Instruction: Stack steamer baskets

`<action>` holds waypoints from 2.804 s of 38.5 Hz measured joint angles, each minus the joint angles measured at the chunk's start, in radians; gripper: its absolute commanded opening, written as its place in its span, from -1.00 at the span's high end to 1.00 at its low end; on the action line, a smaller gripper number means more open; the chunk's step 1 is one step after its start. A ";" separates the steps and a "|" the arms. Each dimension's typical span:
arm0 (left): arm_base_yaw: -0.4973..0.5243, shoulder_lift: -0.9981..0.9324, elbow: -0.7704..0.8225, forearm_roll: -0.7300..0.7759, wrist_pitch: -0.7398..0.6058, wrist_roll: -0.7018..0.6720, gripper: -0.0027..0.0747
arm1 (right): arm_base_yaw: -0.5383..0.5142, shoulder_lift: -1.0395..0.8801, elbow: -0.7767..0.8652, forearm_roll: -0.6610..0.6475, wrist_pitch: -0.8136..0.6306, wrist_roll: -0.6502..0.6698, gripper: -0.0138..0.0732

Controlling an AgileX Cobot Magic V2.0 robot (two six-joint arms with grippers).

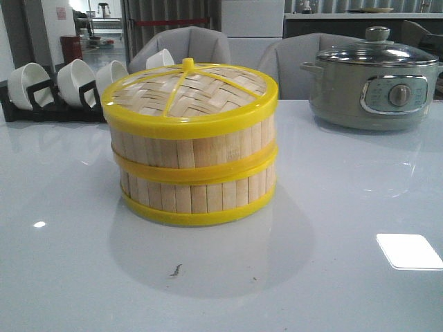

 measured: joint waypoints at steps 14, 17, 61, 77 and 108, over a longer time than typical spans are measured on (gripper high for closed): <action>0.000 0.000 0.000 0.000 0.000 0.000 0.69 | 0.000 -0.002 0.004 0.000 0.002 0.000 0.56; 0.000 0.000 0.000 0.000 0.000 0.000 0.69 | 0.000 -0.002 0.004 0.000 0.004 0.000 0.56; 0.000 -0.019 0.009 0.052 -0.041 0.000 0.69 | 0.000 -0.002 0.004 0.000 0.006 0.000 0.56; 0.064 -0.220 0.344 -0.023 -0.421 0.000 0.69 | 0.000 -0.002 0.004 0.000 0.008 0.000 0.56; 0.092 -0.447 0.488 -0.063 -0.397 -0.002 0.69 | 0.000 -0.002 0.004 0.000 0.010 0.000 0.56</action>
